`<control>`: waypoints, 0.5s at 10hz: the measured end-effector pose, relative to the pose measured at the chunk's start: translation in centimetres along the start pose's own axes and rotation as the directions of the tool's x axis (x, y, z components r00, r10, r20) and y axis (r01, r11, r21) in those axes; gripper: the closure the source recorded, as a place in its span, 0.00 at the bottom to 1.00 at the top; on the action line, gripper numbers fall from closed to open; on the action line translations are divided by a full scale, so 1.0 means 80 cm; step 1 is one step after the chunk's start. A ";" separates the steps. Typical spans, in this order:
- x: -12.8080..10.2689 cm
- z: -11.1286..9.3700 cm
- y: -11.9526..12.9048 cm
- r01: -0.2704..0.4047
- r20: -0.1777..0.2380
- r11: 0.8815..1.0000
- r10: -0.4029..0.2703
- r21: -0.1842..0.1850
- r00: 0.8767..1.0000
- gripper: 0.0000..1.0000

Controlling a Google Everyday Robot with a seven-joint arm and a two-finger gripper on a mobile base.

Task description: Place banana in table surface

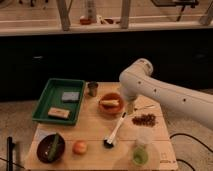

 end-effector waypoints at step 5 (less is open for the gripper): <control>-0.022 0.023 -0.026 0.032 0.054 0.999 -0.033 0.031 0.998 0.20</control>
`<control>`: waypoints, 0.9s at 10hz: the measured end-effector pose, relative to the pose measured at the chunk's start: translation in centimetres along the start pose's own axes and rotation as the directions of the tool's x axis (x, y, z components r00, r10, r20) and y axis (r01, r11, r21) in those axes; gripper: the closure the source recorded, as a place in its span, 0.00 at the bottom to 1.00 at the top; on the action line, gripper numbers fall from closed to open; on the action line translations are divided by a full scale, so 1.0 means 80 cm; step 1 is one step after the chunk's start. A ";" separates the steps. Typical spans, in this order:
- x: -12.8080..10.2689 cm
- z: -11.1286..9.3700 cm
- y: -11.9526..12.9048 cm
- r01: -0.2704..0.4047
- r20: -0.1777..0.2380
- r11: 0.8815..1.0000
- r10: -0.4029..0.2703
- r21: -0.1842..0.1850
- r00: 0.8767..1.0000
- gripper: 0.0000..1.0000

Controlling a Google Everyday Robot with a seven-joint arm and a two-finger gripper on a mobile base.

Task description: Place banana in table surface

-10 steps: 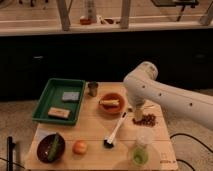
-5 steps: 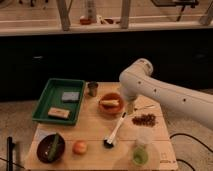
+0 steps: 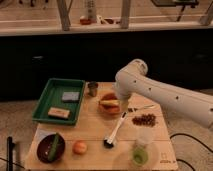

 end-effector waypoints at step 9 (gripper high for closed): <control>0.006 0.064 -0.044 -0.013 0.064 0.999 0.011 0.032 0.998 0.20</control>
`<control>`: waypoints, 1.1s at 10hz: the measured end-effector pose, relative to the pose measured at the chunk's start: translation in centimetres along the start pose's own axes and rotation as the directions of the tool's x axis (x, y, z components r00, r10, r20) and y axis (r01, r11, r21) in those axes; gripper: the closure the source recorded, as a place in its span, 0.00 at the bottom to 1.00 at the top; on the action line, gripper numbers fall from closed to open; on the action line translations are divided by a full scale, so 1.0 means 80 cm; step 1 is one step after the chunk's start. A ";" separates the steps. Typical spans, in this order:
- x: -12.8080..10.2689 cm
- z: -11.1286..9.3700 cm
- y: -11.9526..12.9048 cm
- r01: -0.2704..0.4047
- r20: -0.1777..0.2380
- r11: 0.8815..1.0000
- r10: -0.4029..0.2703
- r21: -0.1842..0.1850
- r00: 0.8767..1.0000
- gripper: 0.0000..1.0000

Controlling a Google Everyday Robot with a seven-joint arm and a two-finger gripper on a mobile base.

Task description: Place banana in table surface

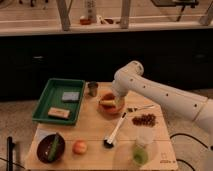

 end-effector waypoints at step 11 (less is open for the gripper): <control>0.006 0.074 -0.012 -0.038 0.081 0.999 0.039 -0.022 0.996 0.20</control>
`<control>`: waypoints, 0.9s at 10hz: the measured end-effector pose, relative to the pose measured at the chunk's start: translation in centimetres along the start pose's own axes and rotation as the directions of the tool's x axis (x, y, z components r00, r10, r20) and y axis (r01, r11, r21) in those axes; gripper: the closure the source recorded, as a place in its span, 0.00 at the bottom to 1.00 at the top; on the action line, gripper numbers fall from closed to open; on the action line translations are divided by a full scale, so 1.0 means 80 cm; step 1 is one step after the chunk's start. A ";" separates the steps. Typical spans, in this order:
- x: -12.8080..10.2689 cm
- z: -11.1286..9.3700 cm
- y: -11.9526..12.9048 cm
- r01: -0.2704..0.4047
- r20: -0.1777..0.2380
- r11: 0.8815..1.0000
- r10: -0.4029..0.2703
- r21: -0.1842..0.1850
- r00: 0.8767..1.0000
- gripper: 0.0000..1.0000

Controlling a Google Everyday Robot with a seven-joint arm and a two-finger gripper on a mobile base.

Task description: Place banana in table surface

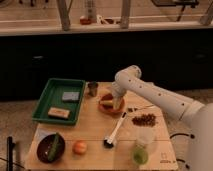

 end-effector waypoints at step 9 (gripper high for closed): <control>0.015 0.036 0.007 -0.061 0.038 0.998 0.061 -0.018 0.997 0.30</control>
